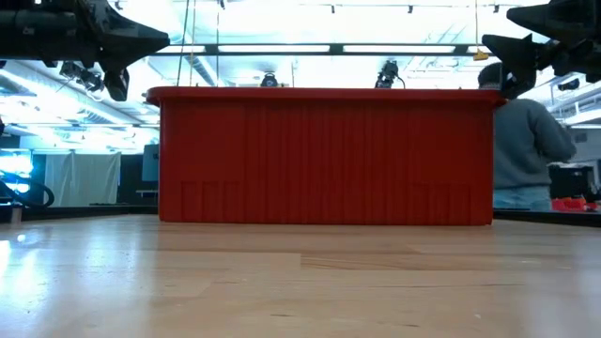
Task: Pick and place slides into bin
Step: Return to Home Position
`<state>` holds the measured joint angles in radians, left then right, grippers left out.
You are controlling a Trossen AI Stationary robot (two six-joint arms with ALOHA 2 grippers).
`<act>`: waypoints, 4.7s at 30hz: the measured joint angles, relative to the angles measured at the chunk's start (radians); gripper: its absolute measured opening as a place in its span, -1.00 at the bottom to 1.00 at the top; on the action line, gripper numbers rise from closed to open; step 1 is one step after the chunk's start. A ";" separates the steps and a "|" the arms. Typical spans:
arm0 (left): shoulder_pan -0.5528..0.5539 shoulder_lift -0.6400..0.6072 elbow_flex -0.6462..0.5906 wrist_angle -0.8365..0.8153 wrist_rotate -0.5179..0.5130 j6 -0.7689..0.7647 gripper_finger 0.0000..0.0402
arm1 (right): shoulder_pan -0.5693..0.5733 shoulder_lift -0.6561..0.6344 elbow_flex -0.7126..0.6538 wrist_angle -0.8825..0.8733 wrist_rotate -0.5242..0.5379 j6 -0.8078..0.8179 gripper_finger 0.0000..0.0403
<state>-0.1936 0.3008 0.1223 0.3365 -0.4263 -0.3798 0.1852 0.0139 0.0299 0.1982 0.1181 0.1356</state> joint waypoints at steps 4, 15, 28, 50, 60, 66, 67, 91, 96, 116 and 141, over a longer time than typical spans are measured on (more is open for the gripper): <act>0.000 0.000 0.000 0.001 0.000 -0.001 -0.80 | 0.000 0.000 0.000 0.000 0.000 0.000 0.02; 0.000 0.000 0.000 -0.005 -0.001 0.000 -0.86 | 0.000 0.000 0.000 0.000 0.000 0.000 0.02; -0.003 0.000 0.001 -0.035 0.004 -0.077 -0.79 | 0.000 0.000 0.000 0.000 0.000 0.000 0.02; -0.008 0.000 0.001 -0.041 -0.002 -0.021 -0.80 | 0.000 0.000 0.000 0.000 0.000 0.000 0.02; -0.008 0.000 0.001 -0.041 -0.002 -0.020 -0.86 | 0.000 0.000 0.000 0.000 0.000 0.000 0.02; -0.008 0.000 0.001 -0.041 -0.002 -0.020 -0.81 | 0.000 0.000 0.000 0.000 0.000 0.000 0.02; -0.008 0.000 0.001 -0.041 -0.002 -0.020 -0.80 | 0.000 0.000 0.000 0.000 0.000 0.000 0.02; -0.008 0.000 0.001 -0.034 -0.001 -0.005 -0.80 | 0.000 0.000 0.000 0.000 0.000 0.000 0.02; -0.008 0.000 0.002 -0.047 -0.001 0.107 -0.85 | 0.000 0.000 0.000 0.000 0.000 0.000 0.02; -0.047 -0.139 0.002 -0.275 -0.002 0.270 -0.84 | 0.000 0.000 0.000 0.000 0.000 0.000 0.02; -0.047 -0.295 0.001 -0.465 0.008 0.309 -0.86 | 0.000 0.000 0.000 -0.003 0.000 0.000 0.02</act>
<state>-0.2406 0.0059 0.1234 -0.1287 -0.4187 -0.0711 0.1856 0.0143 0.0299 0.1955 0.1179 0.1352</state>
